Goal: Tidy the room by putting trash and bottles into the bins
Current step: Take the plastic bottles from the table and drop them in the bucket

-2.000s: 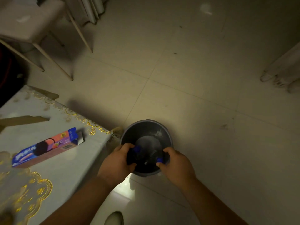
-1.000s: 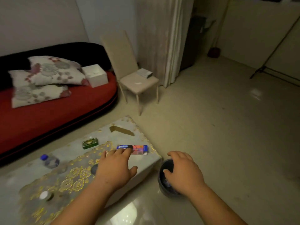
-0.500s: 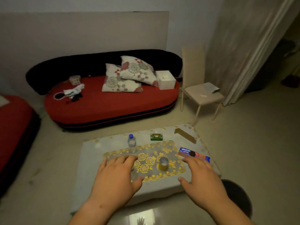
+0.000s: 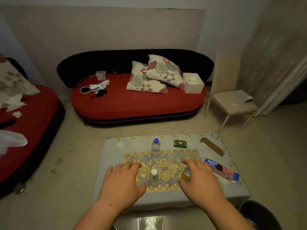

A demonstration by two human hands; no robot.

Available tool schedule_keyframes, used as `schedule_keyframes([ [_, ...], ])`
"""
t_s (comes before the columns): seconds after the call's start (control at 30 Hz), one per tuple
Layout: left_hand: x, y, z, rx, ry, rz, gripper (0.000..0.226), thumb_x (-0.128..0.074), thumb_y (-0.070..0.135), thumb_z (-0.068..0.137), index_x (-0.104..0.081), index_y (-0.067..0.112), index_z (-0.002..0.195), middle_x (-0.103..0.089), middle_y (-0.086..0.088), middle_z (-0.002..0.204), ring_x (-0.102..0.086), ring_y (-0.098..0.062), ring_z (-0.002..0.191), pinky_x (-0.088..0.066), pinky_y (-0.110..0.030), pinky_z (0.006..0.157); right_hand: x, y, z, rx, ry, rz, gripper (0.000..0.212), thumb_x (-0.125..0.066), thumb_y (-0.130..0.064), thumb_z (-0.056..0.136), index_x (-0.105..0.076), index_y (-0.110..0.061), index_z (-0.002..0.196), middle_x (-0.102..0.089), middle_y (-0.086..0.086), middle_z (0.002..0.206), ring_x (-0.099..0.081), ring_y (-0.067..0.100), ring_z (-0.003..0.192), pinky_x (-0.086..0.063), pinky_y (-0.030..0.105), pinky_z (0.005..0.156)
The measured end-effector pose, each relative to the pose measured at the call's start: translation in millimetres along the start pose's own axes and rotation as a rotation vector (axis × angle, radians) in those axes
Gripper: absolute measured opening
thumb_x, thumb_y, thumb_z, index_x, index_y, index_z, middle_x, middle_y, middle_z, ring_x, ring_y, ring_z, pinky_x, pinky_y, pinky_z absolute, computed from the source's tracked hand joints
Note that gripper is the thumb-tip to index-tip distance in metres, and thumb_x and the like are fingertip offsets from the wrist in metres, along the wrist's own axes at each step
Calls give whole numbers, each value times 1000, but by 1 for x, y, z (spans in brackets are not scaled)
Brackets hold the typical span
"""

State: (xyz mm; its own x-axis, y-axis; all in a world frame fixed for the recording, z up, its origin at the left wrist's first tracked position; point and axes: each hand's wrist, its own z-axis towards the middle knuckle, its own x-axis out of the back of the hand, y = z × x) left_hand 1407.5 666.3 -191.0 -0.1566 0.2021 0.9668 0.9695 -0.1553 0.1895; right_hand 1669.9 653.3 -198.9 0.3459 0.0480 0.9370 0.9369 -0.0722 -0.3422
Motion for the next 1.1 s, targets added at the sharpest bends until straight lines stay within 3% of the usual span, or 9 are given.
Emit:
schedule_keyframes([
  [0.4,-85,43,122,140,-156,-21,69,-36,73,76,-38,44,138,-49,20,140,-46,-12,130,-28,-41,112,-50,65,132,144,-123,-10,58,-55,-61,80,-41,-40,132,-47,-12,137,-36,17,128,-38,36,104],
  [0.57,-147,34,169,164,-236,-52,68,-35,72,75,-39,41,135,-54,13,134,-53,-17,122,-39,-37,103,-105,79,186,129,-164,6,63,-55,-61,81,-38,-39,137,-44,-9,144,-34,20,134,-38,39,106],
  [0.73,-223,18,210,198,-319,-176,70,-47,68,75,-33,46,140,-48,15,139,-54,-17,121,-48,-39,96,-168,74,251,132,-174,31,69,-56,-61,80,-34,-36,140,-46,-4,141,-38,23,130,-40,40,103],
  [0.93,-307,-1,239,222,-432,-336,76,-61,57,65,-35,53,137,-42,20,141,-53,-15,120,-49,-34,97,-248,60,329,165,-155,38,69,-60,-59,75,-36,-33,135,-50,-3,131,-46,24,117,-47,41,91],
  [1.1,-347,-15,250,271,-434,-390,64,-61,50,72,-39,52,132,-43,23,139,-58,-14,114,-47,-26,95,-303,62,362,164,-213,34,71,-65,-58,78,-36,-34,138,-46,-1,134,-47,26,115,-50,42,89],
])
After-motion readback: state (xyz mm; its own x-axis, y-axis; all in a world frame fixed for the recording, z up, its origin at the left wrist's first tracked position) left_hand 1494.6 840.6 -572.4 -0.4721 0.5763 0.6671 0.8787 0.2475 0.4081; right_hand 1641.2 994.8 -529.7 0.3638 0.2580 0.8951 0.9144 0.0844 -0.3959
